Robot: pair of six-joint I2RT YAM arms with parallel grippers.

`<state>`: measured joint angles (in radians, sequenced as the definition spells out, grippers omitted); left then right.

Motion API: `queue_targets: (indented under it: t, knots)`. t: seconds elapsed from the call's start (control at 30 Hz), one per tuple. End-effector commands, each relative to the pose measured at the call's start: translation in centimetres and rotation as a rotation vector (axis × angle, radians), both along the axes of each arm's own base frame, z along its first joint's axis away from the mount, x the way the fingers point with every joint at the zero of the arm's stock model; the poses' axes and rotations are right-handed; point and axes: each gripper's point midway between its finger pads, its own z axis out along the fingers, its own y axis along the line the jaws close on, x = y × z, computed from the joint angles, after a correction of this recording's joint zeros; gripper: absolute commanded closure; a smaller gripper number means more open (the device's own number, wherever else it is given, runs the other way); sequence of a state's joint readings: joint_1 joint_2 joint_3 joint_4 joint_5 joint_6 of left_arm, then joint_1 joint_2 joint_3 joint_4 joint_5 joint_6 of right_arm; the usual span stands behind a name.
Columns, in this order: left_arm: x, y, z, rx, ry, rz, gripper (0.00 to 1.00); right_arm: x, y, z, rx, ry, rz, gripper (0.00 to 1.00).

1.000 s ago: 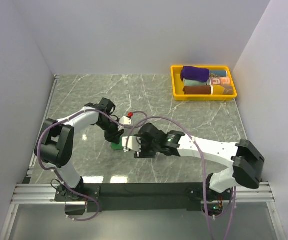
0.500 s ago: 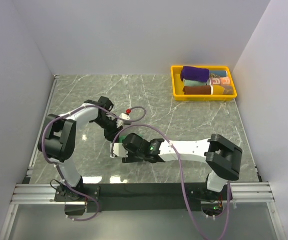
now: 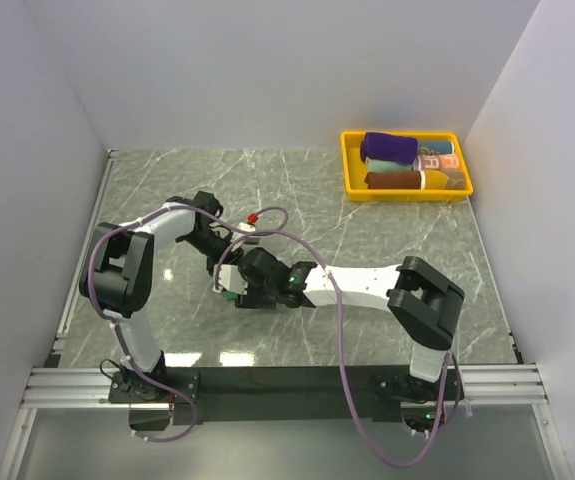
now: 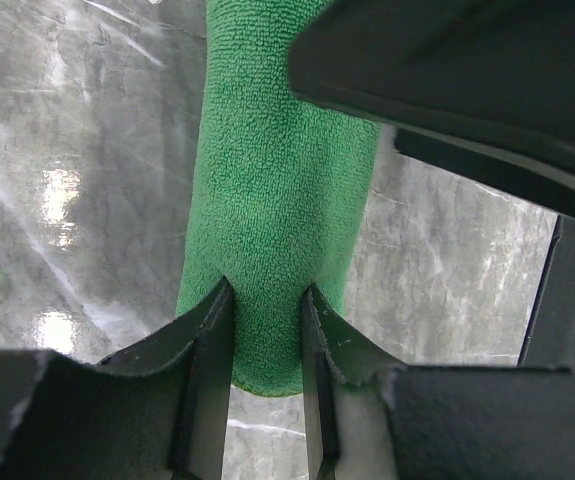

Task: Roll the towels
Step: Place the rolled towel into the container

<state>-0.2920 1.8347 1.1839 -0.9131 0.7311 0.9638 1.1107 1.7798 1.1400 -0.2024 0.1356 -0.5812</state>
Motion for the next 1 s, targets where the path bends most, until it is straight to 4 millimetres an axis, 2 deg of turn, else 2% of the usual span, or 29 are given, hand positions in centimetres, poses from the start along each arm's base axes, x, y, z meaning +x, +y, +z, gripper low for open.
queue_targets:
  t: [0.0, 0.07, 0.13, 0.3, 0.37, 0.5, 0.63, 0.73, 0.87, 0.97]
  knots:
    - [-1.7, 1.9, -3.8, 0.119, 0.071, -0.040, 0.71, 1.1, 1.6, 1.1, 0.052, -0.011, 0.009, 0.28]
    - [-1.5, 1.9, -3.9, 0.123, 0.070, -0.036, 0.71, 1.3, 1.8, 0.9, 0.050, 0.000, 0.014, 0.27]
    - [-1.2, 2.0, -3.9, 0.126, 0.062, -0.033, 0.71, 1.2, 2.0, 0.6, 0.049, 0.019, 0.028, 0.13]
    - [-0.9, 2.2, -4.0, 0.126, 0.067, -0.029, 0.71, 1.9, 2.1, -0.8, 0.036, 0.056, 0.019, 0.13]
    - [-0.9, 2.2, -4.0, 0.125, 0.069, -0.028, 0.71, 2.3, 2.3, -1.0, 0.036, 0.068, 0.015, 0.17]
    - [-0.8, 2.1, -4.2, 0.126, 0.080, -0.024, 0.71, 2.5, 2.1, -2.6, -0.004, 0.085, 0.027, 0.33]
    - [-0.5, 2.0, -4.2, 0.123, 0.087, -0.017, 0.69, 2.4, 1.3, -4.9, -0.072, 0.099, 0.046, 0.37]
    - [0.0, 2.0, -3.9, 0.117, 0.096, 0.002, 0.62, 2.0, 0.4, -6.7, -0.117, 0.129, 0.053, 0.41]
    - [1.1, 2.7, -2.6, 0.067, 0.143, 0.087, 0.52, 1.4, -0.8, -7.7, -0.147, 0.180, 0.072, 0.44]
    - [2.2, 3.3, -1.6, 0.026, 0.152, 0.144, 0.48, 0.7, -1.5, -8.2, -0.159, 0.229, 0.091, 0.48]
